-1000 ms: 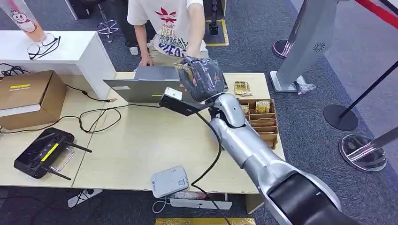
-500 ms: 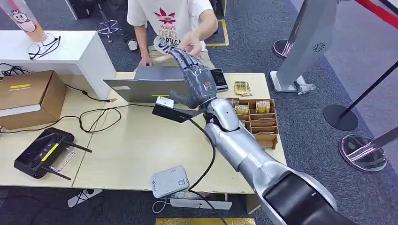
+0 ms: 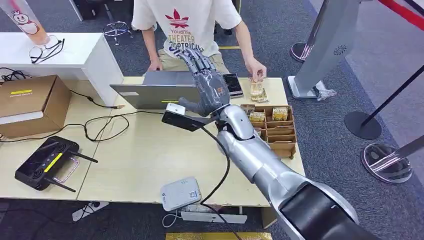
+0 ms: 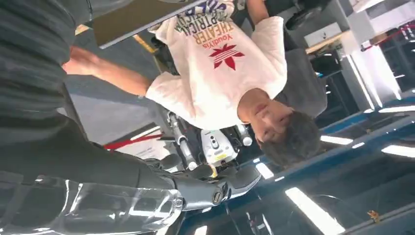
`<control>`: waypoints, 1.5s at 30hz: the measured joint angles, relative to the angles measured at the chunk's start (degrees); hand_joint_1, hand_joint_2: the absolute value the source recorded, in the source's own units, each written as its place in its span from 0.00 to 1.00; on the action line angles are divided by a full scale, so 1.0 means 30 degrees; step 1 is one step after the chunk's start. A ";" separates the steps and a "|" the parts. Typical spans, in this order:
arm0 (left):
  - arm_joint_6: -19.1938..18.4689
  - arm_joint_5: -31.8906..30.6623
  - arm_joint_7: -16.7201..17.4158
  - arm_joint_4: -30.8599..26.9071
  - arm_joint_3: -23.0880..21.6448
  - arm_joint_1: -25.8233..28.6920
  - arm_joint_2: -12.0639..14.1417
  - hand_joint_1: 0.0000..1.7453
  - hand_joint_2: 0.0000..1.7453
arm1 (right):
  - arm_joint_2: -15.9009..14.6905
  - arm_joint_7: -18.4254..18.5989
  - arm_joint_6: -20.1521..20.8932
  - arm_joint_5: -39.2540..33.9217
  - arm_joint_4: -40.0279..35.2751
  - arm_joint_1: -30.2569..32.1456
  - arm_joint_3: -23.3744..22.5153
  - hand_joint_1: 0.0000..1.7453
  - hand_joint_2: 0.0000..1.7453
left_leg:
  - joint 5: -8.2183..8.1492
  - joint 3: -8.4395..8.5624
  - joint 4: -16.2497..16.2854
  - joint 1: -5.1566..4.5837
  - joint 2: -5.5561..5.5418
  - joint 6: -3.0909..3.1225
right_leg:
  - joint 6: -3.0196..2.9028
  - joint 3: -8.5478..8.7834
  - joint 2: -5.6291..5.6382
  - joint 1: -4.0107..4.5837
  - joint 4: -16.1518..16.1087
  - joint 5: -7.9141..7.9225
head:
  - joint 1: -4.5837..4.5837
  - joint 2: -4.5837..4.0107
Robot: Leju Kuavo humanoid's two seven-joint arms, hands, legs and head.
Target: Pass the card to the sensor for recognition and then transmit it.
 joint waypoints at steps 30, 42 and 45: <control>0.0240 0.0670 -0.0605 0.0007 0.0627 0.0419 -0.0022 0.00 0.00 | -0.5485 0.1013 -0.1916 0.0686 -1.0971 0.7338 -0.0728 0.00 1.00 | -0.0013 -0.0019 0.0000 -0.0005 -0.0008 0.0002 | 0.0008 -0.0019 -0.0013 -0.0003 -0.0015 -0.0008 | 0.0000 0.0000; 0.0415 0.0757 -0.0823 0.0007 0.0991 0.0753 -0.0138 0.00 0.00 | -0.7680 0.1137 -0.2011 0.1954 -1.2961 1.1129 -0.3090 0.03 1.00 | -0.0026 -0.0030 0.0000 -0.0008 -0.0012 0.0016 | 0.0013 -0.0024 -0.0021 -0.0004 -0.0022 -0.0013 | -0.0007 0.0000; 0.0415 0.0757 -0.0838 0.0007 0.1056 0.0753 -0.0204 0.00 0.00 | -0.7993 0.1312 -0.2010 0.2238 -1.3201 1.1746 -0.3541 0.11 1.00 | -0.0026 -0.0028 0.0000 -0.0008 -0.0009 0.0016 | 0.0013 -0.0025 -0.0018 -0.0004 -0.0022 -0.0013 | 0.0000 0.0000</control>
